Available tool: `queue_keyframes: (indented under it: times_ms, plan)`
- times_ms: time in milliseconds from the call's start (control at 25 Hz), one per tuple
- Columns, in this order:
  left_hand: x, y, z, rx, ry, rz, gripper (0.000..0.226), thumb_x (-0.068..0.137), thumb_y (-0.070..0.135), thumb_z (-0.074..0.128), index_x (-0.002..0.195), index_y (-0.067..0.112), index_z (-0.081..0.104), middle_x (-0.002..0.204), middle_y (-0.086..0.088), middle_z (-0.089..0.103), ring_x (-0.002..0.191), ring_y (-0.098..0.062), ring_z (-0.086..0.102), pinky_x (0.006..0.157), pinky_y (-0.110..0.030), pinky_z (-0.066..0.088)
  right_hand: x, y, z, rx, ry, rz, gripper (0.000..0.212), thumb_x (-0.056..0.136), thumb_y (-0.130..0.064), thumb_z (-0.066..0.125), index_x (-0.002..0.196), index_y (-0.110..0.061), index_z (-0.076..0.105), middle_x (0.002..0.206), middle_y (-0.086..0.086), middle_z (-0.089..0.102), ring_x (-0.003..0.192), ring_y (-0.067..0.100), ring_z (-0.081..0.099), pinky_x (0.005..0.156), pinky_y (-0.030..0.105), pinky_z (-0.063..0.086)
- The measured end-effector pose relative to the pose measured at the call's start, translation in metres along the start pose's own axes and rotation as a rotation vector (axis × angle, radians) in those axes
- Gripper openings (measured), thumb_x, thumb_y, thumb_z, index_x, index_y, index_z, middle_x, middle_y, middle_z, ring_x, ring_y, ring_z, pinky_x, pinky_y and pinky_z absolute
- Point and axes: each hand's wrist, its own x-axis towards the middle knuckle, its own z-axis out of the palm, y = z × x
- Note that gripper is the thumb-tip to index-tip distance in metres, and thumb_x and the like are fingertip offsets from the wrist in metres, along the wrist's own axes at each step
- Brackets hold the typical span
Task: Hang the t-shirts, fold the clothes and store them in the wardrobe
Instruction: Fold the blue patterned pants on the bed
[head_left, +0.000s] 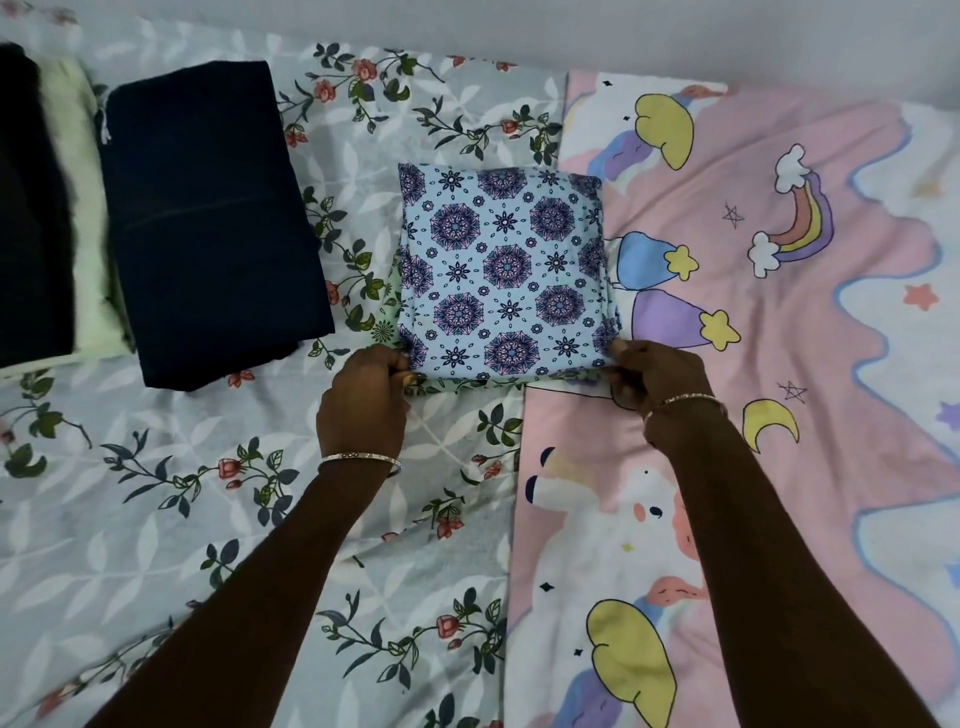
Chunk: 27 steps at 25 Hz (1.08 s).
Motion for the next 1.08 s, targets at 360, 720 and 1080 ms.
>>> queue_keyframes:
  times_ms: [360, 720, 1080]
  plan:
    - [-0.007, -0.005, 0.004, 0.112, 0.116, 0.177, 0.021, 0.091, -0.004, 0.057, 0.106, 0.010, 0.063, 0.107, -0.012, 0.065, 0.078, -0.037, 0.064, 0.062, -0.035, 0.043, 0.010, -0.001, 0.005, -0.465, 0.276, -0.390, 0.029, 0.070, -0.044, 0.066, 0.058, -0.018, 0.073, 0.059, 0.016, 0.067, 0.064, 0.038, 0.065, 0.068, 0.044, 0.057]
    - [-0.009, -0.007, -0.001, -0.027, 0.067, -0.099, 0.012, 0.090, 0.017, 0.066, 0.096, 0.027, 0.068, 0.087, -0.001, 0.074, 0.086, -0.030, 0.068, 0.072, -0.039, 0.054, 0.014, 0.000, 0.001, -0.620, 0.215, -0.251, 0.031, 0.085, -0.037, 0.071, 0.078, -0.007, 0.077, 0.081, 0.022, 0.072, 0.087, 0.039, 0.068, 0.085, 0.041, 0.055]
    - [0.011, 0.046, 0.028, 0.102, -0.048, 0.475, 0.060, 0.102, 0.040, 0.022, 0.154, 0.011, 0.029, 0.164, -0.013, 0.018, 0.152, -0.031, 0.010, 0.122, -0.051, 0.019, -0.021, 0.015, 0.082, -0.970, -0.122, -1.037, 0.057, 0.103, -0.042, 0.027, 0.149, -0.013, 0.043, 0.157, 0.015, 0.037, 0.149, 0.033, 0.026, 0.121, 0.045, 0.021]
